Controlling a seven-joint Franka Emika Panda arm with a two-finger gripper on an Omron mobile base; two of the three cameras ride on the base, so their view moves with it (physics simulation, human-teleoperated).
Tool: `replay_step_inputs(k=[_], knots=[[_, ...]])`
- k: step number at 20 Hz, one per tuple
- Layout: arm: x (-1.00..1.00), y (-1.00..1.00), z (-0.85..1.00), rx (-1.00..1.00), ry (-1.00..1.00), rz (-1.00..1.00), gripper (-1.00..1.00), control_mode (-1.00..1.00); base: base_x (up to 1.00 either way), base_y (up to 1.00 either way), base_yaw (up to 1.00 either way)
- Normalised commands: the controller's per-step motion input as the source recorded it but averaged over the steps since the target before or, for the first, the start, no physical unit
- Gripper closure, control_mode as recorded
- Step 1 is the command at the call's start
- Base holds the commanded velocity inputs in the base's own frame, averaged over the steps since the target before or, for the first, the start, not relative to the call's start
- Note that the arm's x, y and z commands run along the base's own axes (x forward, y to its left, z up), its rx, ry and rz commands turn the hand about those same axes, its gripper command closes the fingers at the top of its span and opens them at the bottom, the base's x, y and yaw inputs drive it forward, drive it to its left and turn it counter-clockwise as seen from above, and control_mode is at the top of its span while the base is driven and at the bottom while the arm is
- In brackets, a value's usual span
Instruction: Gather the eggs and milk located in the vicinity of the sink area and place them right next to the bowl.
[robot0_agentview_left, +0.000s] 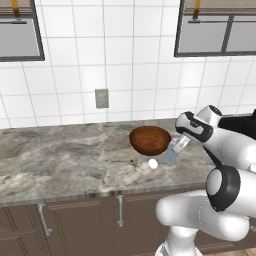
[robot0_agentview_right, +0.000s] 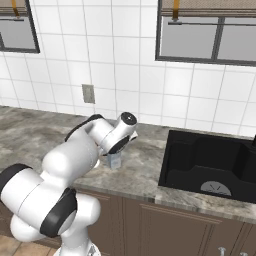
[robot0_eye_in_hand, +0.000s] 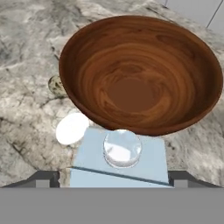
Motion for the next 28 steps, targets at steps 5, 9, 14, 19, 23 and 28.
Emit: replay_step_inputs(k=[5,9,14,19,23,28], knots=[[0.00,-0.01,0.05,0.00,0.00,-0.05,-1.00,-1.00,0.00,0.00,0.00],[0.00,0.00,0.34,0.02,-0.02,-0.03,-1.00,-1.00,0.00,0.00,0.00],[-0.08,0.00,0.53,0.02,0.00,-0.03,-1.00,-1.00,0.00,0.00,0.00],[-0.43,0.00,0.37,0.00,0.00,-0.11,-1.00,-1.00,0.00,0.00,0.00],[-0.82,-0.10,0.25,0.00,0.00,-0.17,-1.00,-1.00,0.00,0.00,0.00],[-0.99,-0.08,0.03,0.01,0.00,-0.26,-1.00,-1.00,0.00,0.00,0.00]])
